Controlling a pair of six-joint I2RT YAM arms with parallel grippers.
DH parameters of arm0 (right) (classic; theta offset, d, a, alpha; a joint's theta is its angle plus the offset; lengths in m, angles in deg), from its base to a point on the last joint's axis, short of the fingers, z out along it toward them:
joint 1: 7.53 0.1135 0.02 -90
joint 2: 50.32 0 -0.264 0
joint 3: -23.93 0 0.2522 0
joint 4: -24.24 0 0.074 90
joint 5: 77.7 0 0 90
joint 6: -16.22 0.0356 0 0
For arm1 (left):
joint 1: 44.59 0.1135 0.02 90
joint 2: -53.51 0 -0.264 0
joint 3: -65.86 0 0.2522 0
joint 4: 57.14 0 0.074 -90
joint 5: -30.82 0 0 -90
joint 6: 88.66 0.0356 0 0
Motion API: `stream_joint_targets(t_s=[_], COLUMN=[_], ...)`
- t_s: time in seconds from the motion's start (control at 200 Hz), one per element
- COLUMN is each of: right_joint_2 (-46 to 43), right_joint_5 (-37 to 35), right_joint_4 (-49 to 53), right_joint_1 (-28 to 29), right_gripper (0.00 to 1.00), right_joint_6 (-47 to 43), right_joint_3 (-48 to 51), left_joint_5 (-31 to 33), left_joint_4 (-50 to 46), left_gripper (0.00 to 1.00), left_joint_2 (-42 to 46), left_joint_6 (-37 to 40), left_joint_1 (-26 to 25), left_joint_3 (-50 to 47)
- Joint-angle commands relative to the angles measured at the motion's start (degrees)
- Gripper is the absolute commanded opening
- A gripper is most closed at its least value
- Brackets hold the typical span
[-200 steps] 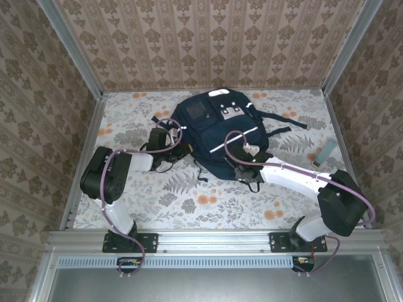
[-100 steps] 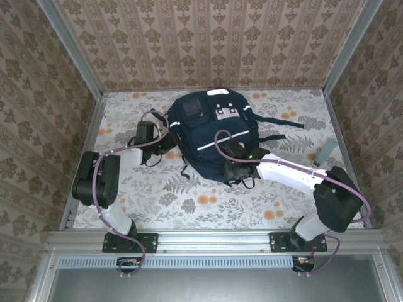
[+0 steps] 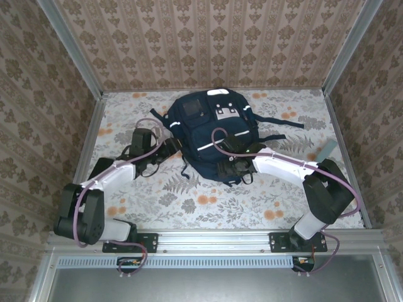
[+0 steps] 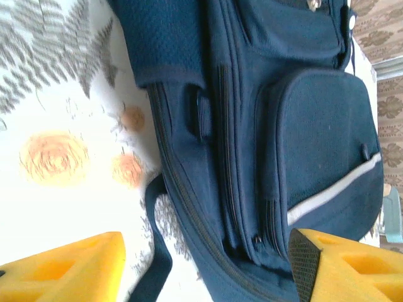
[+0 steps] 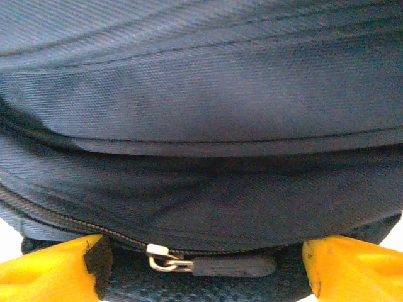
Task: Pack the student bag
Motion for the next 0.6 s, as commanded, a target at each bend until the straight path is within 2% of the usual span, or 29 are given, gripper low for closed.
stream_joint_targets(t_s=[0.0,0.12,0.22,0.445,0.595], right_joint_2=[0.94,0.62,-0.52,-2.07,-2.54], right_joint_5=[6.86,11.18,11.63,12.45,14.62], right_joint_4=[-2.62,-4.19,-5.13,-4.76,-5.49], right_joint_1=[-0.53,-0.62,-0.62,-0.62,-0.54], right_gripper=[0.82,0.78,0.72,0.55,0.43], right_joint_6=[-2.12,-2.48,-1.96,-1.57,-2.03], right_joint_3=[-0.53,0.64,1.86,3.15,4.13], left_joint_5=[0.61,0.84,1.32,0.23,1.09], left_joint_4=[-2.2,-1.66,-0.78,6.98,9.79], left_gripper=[0.71,0.72,0.72,0.71,0.7], left_joint_2=[2.58,3.61,3.97,1.43,-1.95], left_joint_6=[-2.8,-5.04,-7.04,-14.86,-16.65], left_joint_1=[-1.85,-4.0,-6.38,-13.35,-16.01], left_joint_3=[-1.1,-1.89,-2.65,-5.67,-5.0])
